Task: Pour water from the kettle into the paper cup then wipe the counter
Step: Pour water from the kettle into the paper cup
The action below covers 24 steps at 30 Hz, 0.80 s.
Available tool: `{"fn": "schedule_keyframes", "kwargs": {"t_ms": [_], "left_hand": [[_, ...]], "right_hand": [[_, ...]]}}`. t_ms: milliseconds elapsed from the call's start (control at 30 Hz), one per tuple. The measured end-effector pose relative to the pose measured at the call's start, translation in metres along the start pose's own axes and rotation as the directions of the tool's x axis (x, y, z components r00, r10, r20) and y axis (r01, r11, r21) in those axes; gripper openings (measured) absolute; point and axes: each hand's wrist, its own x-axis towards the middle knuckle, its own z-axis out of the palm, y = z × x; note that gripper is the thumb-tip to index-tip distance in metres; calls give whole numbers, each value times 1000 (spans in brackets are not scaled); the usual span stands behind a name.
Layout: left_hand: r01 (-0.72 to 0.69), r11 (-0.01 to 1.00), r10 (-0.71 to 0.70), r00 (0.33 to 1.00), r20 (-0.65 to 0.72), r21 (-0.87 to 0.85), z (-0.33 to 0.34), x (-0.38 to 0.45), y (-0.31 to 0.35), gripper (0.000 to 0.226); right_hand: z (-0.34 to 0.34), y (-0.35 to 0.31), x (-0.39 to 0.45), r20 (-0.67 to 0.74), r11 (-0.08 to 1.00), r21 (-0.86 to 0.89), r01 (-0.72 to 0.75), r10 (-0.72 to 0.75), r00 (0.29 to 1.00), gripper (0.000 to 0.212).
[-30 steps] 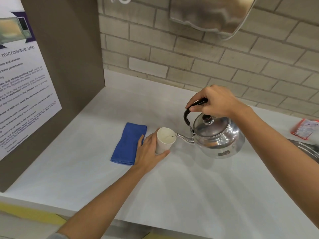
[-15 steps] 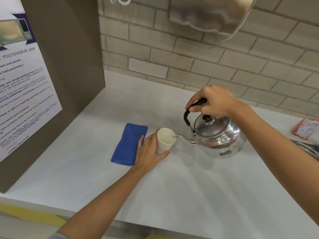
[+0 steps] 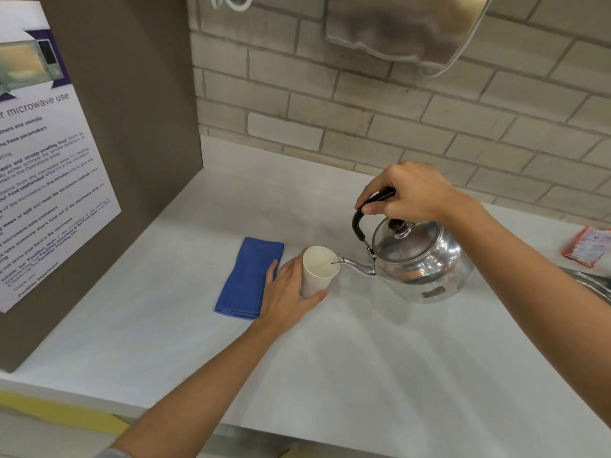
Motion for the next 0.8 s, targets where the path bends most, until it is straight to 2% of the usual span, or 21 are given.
{"fn": "schedule_keyframes", "kwargs": {"t_ms": [800], "left_hand": [[5,1000,-5,1000,-9,4,-2,0,2,87]], "right_hand": [[-1,1,6,2,999,-31,14,-14,1000,13]]}}
